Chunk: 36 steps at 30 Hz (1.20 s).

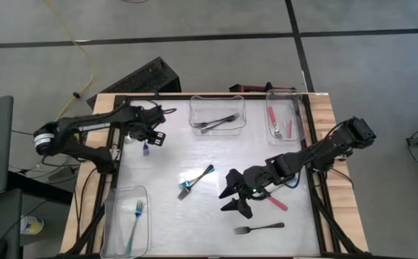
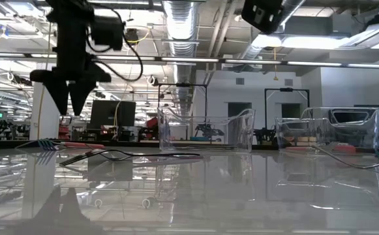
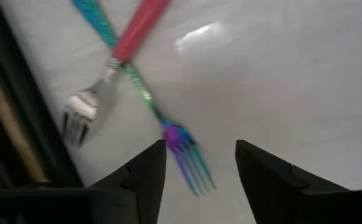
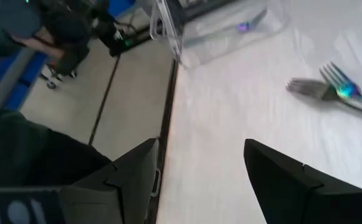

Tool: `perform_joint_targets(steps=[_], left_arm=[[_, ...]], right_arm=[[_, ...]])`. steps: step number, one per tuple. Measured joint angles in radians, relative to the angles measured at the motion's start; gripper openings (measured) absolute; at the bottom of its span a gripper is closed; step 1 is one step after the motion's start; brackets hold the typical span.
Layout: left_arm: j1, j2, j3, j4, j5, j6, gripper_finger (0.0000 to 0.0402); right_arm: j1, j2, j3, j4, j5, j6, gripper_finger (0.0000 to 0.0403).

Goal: Sort silverware by color (type)
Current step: Put the top left blue fork into the bottom left transparent bin

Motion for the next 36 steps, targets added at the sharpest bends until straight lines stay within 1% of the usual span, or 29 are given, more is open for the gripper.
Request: perform_joint_targets(steps=[4,9,12,15,19,21,25,28,30,33,36], left_arm=[[0.061,0.056,-0.021,0.015,0.015,0.016,0.0191],[0.140,0.066,-0.128,0.081,0.052,0.010,0.0192],[0.175,0.066,-0.185,0.139,0.055,0.003,0.0192],[0.190,0.066,-0.221,0.226,0.076,0.002,0.0192],[0.193,0.066,-0.248,0.333,0.066,-0.030,0.0192],[0.202,0.066,-0.264,0.358,0.046,-0.052,0.0192],[0.223,0.061,-0.298,0.379,0.047,-0.085,0.0188],[0.226,0.058,-0.321,0.396,0.048,-0.085,0.0168],[0.226,0.057,-0.331,0.394,0.049,-0.087,0.0144],[0.224,0.056,-0.337,0.382,0.049,-0.087,0.0094],[0.216,0.056,-0.338,0.381,0.039,-0.082,0.0035]], right_arm=[[0.009,0.000,0.000,-0.041,0.000,0.000,0.0265],[0.016,0.000,0.000,-0.072,-0.004,0.000,0.0265],[0.019,0.000,0.000,-0.089,-0.021,0.000,0.0265],[0.015,0.000,0.000,-0.095,-0.027,-0.001,0.0265],[-0.001,0.000,0.000,-0.097,-0.059,-0.001,0.0265],[-0.005,0.000,0.000,-0.096,-0.074,-0.001,0.0265],[-0.007,0.000,0.000,-0.100,-0.075,0.004,0.0265],[-0.006,0.000,0.000,-0.102,-0.076,0.015,0.0265],[-0.006,-0.001,0.000,-0.102,-0.077,0.024,0.0265],[-0.006,-0.001,0.000,-0.101,-0.077,0.030,0.0265],[-0.004,-0.001,0.000,-0.098,-0.077,0.037,0.0265]])
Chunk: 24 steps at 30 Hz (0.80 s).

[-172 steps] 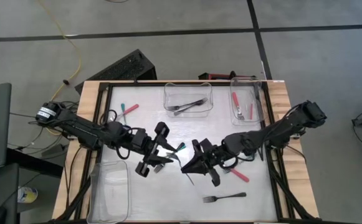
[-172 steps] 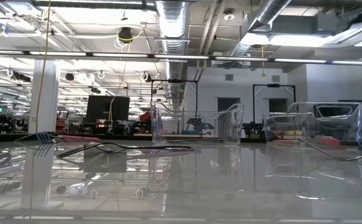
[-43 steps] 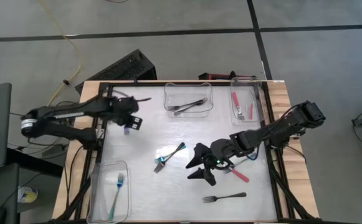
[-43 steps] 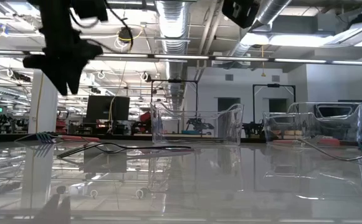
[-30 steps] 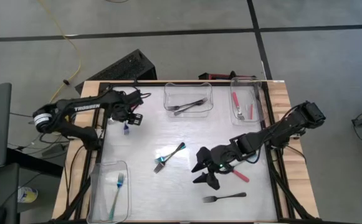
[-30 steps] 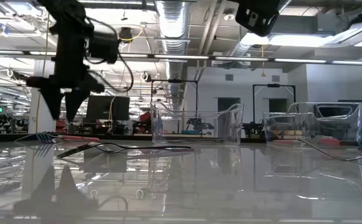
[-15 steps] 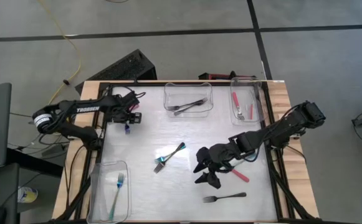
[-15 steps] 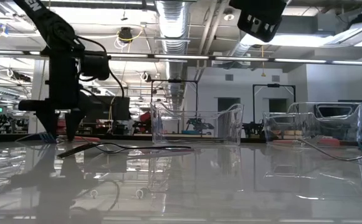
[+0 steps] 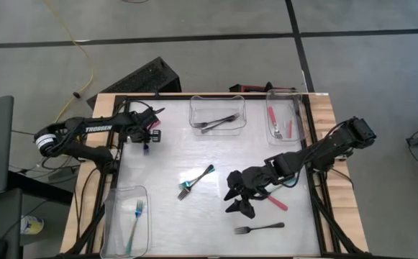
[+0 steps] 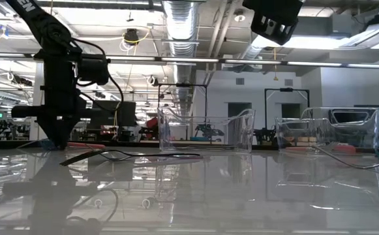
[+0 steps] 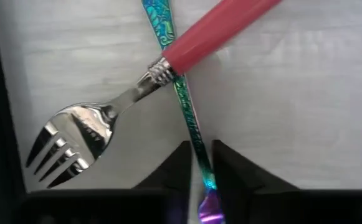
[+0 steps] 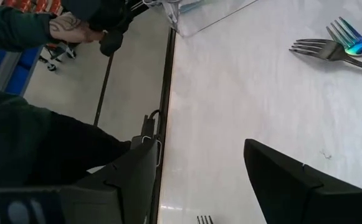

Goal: Sort silverware by color (type)
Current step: Put the top left blue fork into the bottom left transparent bin

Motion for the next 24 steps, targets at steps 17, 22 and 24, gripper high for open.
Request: perform_joint_targets(steps=[17,22,24], left_arm=[[0.084,0.045,0.296,-0.344,0.338,0.074,0.0003],[0.091,0.094,0.397,-0.576,0.535,0.175,0.0003],[0.080,0.105,0.428,-0.640,0.569,0.215,0.0003]], right_arm=[[0.035,0.000,0.000,0.004,-0.004,0.017,0.0265],[0.035,0.000,0.000,-0.016,-0.090,0.015,0.0265],[0.035,0.000,0.000,-0.023,-0.116,0.014,0.0265]])
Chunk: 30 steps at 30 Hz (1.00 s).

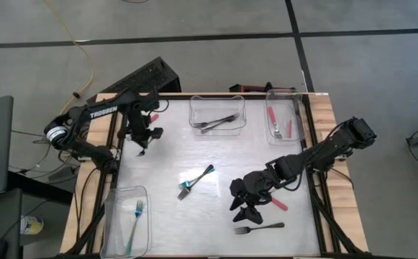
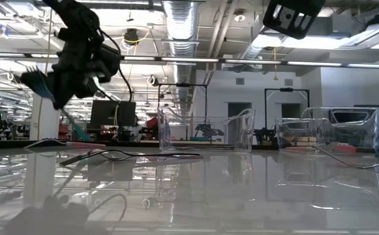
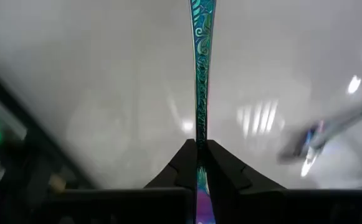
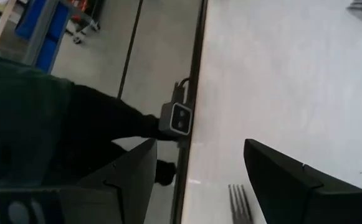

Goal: Sort silverware by color (type)
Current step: Put the top left blue fork into the bottom left transparent bin

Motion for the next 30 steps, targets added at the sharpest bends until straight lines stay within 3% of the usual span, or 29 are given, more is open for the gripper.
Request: perform_joint_targets(steps=[5,8,11,19,25,30], left_arm=[[-0.108,-0.017,0.076,-0.044,0.169,0.203,0.0003],[-0.244,-0.057,0.130,-0.062,0.232,0.256,0.0003],[-0.414,-0.099,0.185,-0.058,0.232,0.253,0.0003],[-0.949,-0.200,0.255,0.038,0.097,0.257,0.0001],[-1.371,-0.206,0.253,0.085,-0.017,0.362,0.0002],[-1.568,-0.135,0.247,0.124,-0.183,0.512,0.0003]], right_arm=[[0.000,0.000,0.000,-0.024,-0.015,-0.026,0.0265],[0.000,-0.009,-0.001,-0.044,-0.015,-0.038,0.0265],[-0.013,-0.010,0.000,-0.043,-0.014,-0.060,0.0265],[-0.060,-0.010,0.000,-0.042,-0.013,-0.073,0.0265],[-0.086,-0.010,0.000,-0.041,-0.013,-0.032,0.0265],[-0.099,-0.010,0.000,-0.040,0.045,0.033,0.0265]])
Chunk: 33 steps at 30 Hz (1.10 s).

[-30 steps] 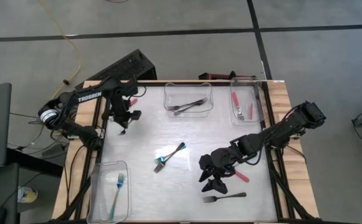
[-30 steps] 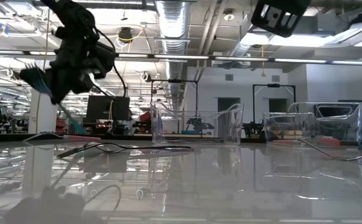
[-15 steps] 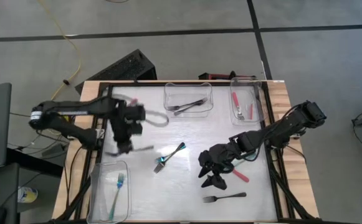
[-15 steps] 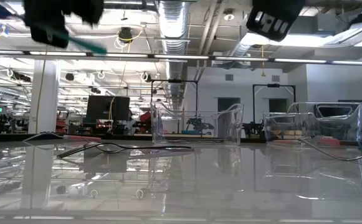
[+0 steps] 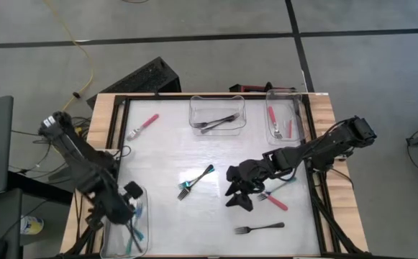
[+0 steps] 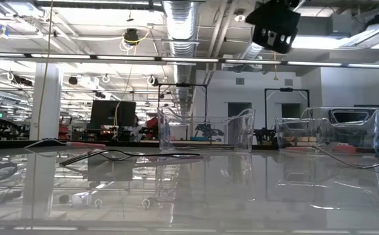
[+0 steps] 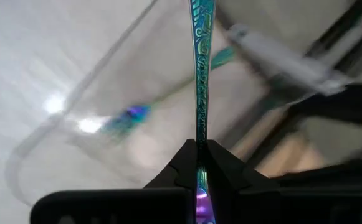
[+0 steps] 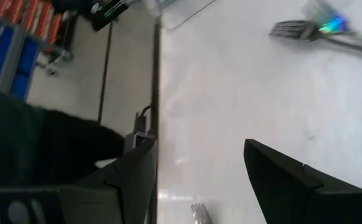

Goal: Sort silverware by color (type)
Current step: Put the top left blue fork into the bottom left transparent bin, then put the bottom pink fork into the top right transparent bin

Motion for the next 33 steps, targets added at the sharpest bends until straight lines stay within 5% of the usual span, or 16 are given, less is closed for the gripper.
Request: perform_joint_targets(steps=[4,16,23,33], left_arm=[[-0.046,0.065,0.000,-0.003,-0.114,0.173,0.0003],[-0.070,0.158,-0.001,-0.128,-0.083,0.463,0.0004],[-0.071,0.158,-0.001,-0.126,-0.080,0.366,0.0022],[-0.071,0.158,0.008,-0.134,-0.150,0.201,0.0102]], right_arm=[[-0.006,0.000,0.000,0.001,0.053,0.050,0.0265],[0.026,0.000,0.000,0.004,0.110,0.179,0.0265],[0.050,0.000,0.000,0.003,0.138,0.161,0.0265],[0.055,0.000,0.000,-0.002,0.131,0.152,0.0265]])
